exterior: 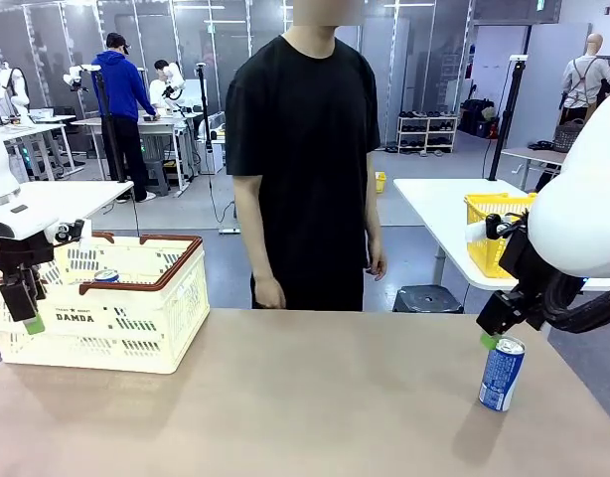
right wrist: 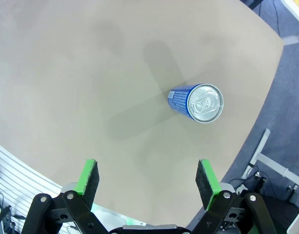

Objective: Place the drinks into the Shopping basket.
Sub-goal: Pick up one drink and place it into the Shopping basket.

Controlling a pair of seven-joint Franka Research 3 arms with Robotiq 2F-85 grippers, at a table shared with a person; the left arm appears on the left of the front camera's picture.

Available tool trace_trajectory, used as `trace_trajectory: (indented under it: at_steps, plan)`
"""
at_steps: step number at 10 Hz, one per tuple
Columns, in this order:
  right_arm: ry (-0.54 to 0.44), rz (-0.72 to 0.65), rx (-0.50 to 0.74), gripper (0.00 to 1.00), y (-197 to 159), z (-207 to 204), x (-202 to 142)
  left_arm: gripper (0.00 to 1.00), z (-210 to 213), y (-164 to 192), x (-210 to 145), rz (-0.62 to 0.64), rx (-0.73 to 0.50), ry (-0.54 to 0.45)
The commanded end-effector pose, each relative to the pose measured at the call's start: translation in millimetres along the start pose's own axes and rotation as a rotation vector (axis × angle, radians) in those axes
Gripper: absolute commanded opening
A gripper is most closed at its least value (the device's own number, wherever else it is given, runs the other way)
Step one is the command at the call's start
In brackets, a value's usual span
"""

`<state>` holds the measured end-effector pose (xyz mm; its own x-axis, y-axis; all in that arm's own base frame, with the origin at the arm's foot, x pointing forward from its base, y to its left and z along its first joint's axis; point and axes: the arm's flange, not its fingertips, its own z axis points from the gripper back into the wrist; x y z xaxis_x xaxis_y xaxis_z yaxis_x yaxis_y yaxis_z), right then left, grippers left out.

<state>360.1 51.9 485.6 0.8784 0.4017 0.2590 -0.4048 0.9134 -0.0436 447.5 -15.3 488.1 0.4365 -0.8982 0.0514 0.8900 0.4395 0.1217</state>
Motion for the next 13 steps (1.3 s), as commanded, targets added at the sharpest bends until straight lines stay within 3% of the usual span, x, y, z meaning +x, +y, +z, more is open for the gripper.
trace_trajectory:
  at_steps: [1,3,8,13]
  plan:
    - [0.015,0.046,-0.067,1.00,-11.6,-0.2,1.4,1.00,2.2,-0.1,-0.5,0.005,0.013,0.008]
    - [0.036,0.106,-0.105,1.00,-36.3,1.7,13.1,1.00,2.2,-0.1,-0.5,0.005,0.013,0.008]
    - [0.086,0.175,0.008,1.00,-84.6,-6.9,37.0,1.00,2.2,-0.1,-0.5,0.005,0.013,0.008]
    - [0.110,0.193,0.035,1.00,-88.3,-17.5,53.5,1.00,2.2,-0.1,-0.5,0.005,0.013,0.008]
